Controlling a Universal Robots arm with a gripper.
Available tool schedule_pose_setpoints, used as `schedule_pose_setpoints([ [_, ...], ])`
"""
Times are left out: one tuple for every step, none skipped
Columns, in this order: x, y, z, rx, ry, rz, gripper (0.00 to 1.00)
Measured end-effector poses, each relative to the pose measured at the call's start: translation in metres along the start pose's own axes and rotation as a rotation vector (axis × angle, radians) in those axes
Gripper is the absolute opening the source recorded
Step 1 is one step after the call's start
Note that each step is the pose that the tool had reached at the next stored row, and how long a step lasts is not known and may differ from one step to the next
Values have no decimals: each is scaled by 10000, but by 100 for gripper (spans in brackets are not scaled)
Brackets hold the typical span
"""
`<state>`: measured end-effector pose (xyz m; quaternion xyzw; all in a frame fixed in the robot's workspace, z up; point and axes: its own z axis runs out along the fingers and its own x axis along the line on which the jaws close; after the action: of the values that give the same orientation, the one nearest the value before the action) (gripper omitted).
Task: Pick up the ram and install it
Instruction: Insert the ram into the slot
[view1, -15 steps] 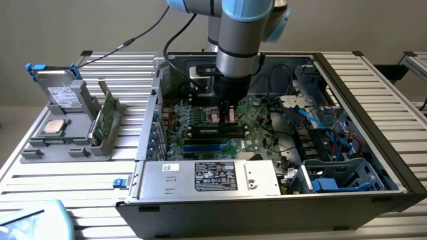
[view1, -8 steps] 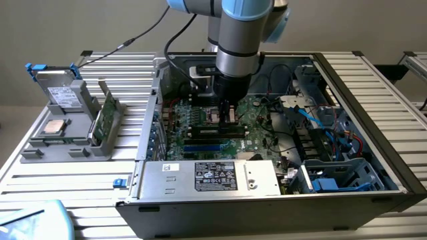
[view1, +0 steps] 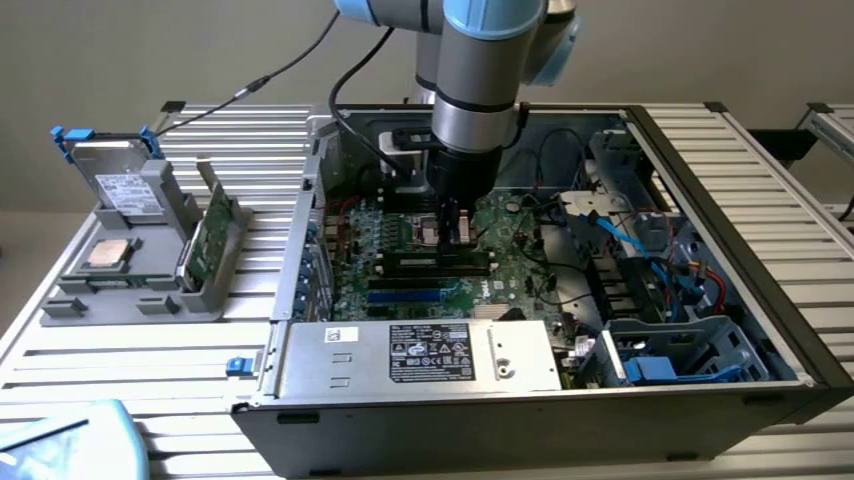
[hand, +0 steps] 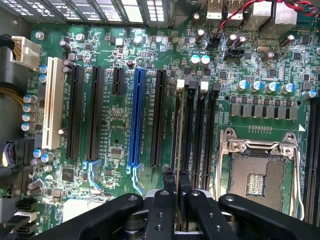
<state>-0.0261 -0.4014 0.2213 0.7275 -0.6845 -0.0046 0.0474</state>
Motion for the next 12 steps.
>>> schedule_pose_setpoints([
  [0,0,0,-1,2,0,14],
  [0,0,0,-1,4,0,14],
  [0,0,0,-1,4,-1,14],
  [0,-1,0,0,4,-4,14],
  [0,-4,0,0,5,-8,14],
  [0,-6,-1,0,6,-13,14],
  [0,-7,-1,0,7,-15,14],
  [0,-8,-1,0,9,-16,14],
  [0,-8,-1,0,14,-19,14],
  [0,-9,-1,0,16,-19,14],
  [0,-9,0,0,18,-19,14],
  [0,-12,-1,0,21,-23,14],
])
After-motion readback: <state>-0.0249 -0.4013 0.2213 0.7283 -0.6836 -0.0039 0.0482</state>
